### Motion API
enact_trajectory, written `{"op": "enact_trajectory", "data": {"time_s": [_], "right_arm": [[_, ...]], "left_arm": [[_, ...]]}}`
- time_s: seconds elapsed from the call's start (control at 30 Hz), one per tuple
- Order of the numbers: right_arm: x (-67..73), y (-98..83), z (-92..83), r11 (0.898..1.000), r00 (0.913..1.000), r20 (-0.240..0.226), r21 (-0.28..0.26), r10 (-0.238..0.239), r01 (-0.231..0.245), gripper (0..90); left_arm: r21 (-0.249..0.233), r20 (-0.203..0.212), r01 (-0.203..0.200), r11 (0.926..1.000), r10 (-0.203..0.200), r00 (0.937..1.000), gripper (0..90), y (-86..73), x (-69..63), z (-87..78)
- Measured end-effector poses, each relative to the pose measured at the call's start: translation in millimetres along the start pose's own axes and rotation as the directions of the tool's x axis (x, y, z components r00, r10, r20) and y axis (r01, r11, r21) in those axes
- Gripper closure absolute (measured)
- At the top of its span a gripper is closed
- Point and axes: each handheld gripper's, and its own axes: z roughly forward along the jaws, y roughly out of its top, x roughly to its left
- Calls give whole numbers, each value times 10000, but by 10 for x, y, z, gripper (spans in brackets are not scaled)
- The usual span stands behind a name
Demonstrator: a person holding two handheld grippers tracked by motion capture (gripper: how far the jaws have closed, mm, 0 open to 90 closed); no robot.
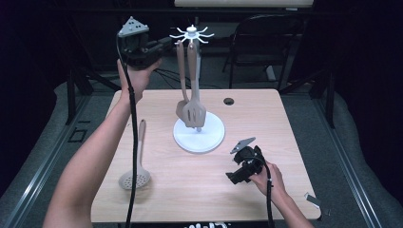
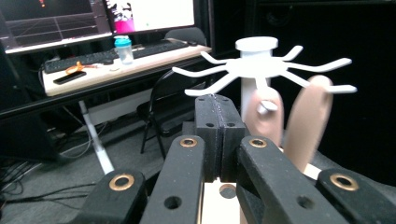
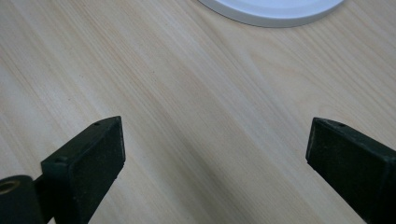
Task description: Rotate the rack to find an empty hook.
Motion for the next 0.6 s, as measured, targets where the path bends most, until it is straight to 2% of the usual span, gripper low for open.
{"op": "enact_trajectory", "data": {"time_s": [0.17, 0.3, 0.43, 0.6], "right_arm": [[-4, 4, -11, 9997, 9999, 16, 146, -172, 171, 45], [0, 8, -10, 9997, 9999, -1, 163, -155, 155, 46], [0, 8, -11, 9997, 9999, 4, 173, -147, 147, 47], [-4, -5, -16, 9999, 10000, 29, 87, -70, 69, 47]], "left_arm": [[-319, 447, -26, 9995, 40, 9990, 900, -17, -74, -142], [-397, 708, -341, 9986, 368, 9968, 900, 40, -171, -160], [-95, 591, -783, 9969, 787, 9951, 900, 83, -242, -91], [64, 262, -723, 9974, 722, 9970, 900, 79, -212, -29]]}}
